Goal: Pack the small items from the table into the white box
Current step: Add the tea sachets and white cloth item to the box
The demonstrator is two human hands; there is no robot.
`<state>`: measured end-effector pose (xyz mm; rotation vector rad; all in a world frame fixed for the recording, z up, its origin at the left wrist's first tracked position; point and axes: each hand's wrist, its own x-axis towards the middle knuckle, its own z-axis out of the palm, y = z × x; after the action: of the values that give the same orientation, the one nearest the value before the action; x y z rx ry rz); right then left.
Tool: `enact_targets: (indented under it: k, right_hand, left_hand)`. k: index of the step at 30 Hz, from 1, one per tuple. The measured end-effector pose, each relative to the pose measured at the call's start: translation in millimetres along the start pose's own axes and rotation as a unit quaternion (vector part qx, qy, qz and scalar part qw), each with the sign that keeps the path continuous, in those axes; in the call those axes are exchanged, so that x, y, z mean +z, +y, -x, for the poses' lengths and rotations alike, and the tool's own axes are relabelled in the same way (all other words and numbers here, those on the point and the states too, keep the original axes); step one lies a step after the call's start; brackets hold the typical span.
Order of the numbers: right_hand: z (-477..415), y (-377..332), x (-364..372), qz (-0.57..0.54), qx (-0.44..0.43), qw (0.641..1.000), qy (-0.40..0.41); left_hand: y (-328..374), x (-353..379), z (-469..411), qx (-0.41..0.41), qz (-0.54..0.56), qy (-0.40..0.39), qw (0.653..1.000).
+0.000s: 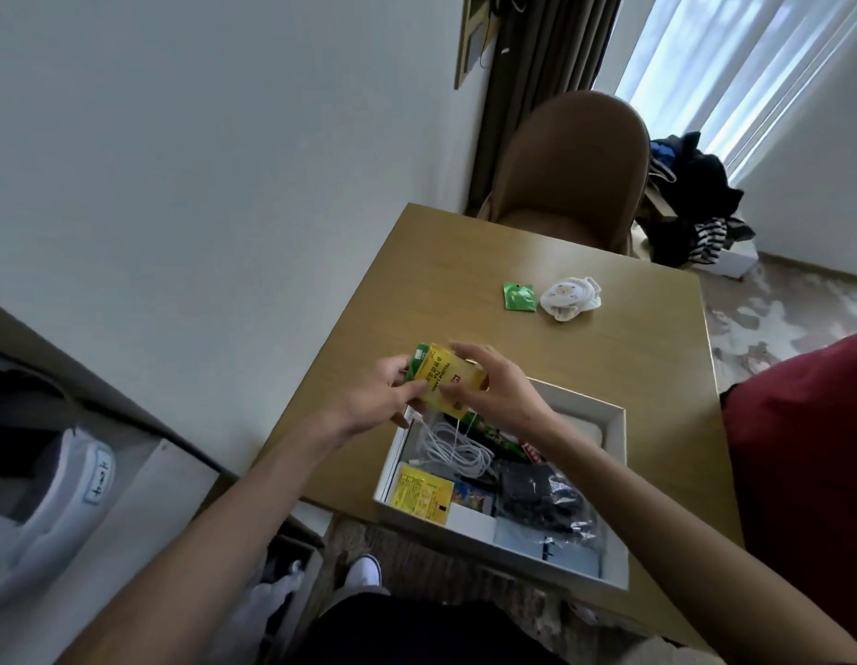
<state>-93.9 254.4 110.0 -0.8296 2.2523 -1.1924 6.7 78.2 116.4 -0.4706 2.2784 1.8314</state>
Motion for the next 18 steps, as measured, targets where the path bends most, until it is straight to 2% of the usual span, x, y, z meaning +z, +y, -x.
enact_targets:
  k: [3,6,8,10,16,18]
  right_hand:
    - [11.9,3.2,5.3,0.031,0.002,0.999,-0.028]
    - [29.9,13.3,16.1,0.039,0.068,0.994,-0.070]
    - [40.9,20.7,28.7,0.054,0.096,0.985,-0.129]
    - [45.2,25.5,42.2,0.095,0.088,0.976,-0.173]
    - [43.7,34.4,75.8,0.283,0.033,0.937,-0.203]
    - [44.9,35.3,81.8,0.278,-0.006,0.941,-0.194]
  left_hand:
    - [-13.8,-2.6,2.1,0.030,-0.103,-0.046,0.993]
    - [-30.5,-4.6,0.7,0.078,-0.173,-0.009,0.982]
    - [-37.3,-8.7,-3.3,0.092,-0.126,0.038,0.987]
    - [-41.2,-14.4,-10.7,0.094,-0.092,0.072,0.989]
    - [-44.5,-18.5,-30.8,0.092,-0.065,0.054,0.992]
    - [-40.2,-18.0,-35.7,0.111,-0.046,0.060,0.991]
